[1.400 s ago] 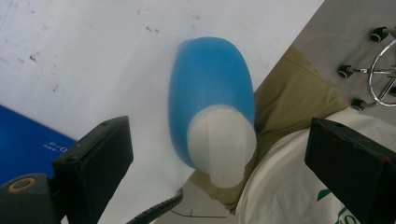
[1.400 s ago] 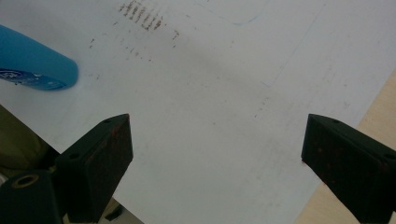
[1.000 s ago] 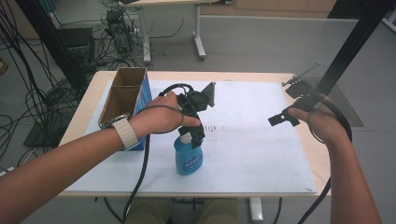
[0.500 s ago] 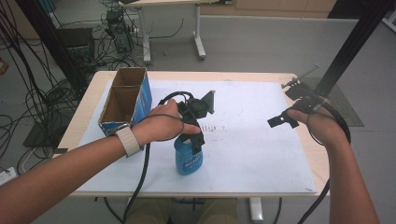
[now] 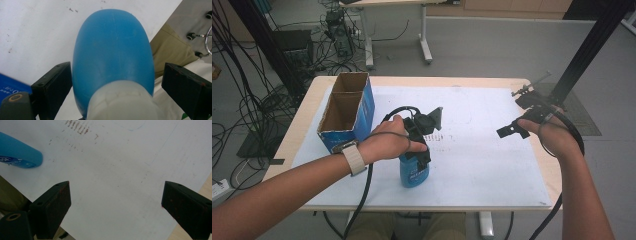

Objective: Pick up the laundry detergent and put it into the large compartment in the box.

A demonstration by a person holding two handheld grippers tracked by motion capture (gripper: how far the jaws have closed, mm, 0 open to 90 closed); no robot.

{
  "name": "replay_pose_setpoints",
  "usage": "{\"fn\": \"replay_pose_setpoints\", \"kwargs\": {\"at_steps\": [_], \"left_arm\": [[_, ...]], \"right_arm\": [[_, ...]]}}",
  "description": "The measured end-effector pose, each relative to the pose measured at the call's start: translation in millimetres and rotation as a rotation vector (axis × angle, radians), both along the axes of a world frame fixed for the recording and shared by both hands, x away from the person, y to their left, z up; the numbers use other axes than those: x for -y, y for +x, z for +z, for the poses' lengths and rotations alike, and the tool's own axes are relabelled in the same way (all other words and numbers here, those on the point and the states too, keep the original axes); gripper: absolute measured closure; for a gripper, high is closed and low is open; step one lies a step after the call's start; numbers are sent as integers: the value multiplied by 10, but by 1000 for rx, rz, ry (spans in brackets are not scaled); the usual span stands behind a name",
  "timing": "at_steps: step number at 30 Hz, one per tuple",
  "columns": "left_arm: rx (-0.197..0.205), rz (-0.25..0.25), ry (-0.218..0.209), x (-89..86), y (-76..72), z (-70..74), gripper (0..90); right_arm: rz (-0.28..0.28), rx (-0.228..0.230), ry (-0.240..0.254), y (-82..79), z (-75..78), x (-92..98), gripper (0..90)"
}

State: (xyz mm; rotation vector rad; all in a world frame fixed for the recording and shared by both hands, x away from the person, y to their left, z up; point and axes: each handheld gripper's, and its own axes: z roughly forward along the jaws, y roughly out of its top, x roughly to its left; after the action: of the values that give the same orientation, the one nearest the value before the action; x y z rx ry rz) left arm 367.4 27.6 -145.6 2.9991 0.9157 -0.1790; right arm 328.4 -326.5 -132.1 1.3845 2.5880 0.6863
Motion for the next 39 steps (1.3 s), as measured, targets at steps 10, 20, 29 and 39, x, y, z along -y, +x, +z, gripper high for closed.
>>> {"fn": "replay_pose_setpoints", "kwargs": {"at_steps": [10,20,29,39], "left_arm": [[19,-6,4,25,-46,-56,112],[30,-2,-2,5,-54,-76,191],[47,-1,1,11,-90,-75,195],[60,5,7,26,-115,-73,196]], "right_arm": [[-3,2,4,-15,-14,22,87],[1,5,6,-10,-16,11,87],[9,11,8,-5,-2,-19,87],[7,13,12,-6,-7,-11,87]]}}
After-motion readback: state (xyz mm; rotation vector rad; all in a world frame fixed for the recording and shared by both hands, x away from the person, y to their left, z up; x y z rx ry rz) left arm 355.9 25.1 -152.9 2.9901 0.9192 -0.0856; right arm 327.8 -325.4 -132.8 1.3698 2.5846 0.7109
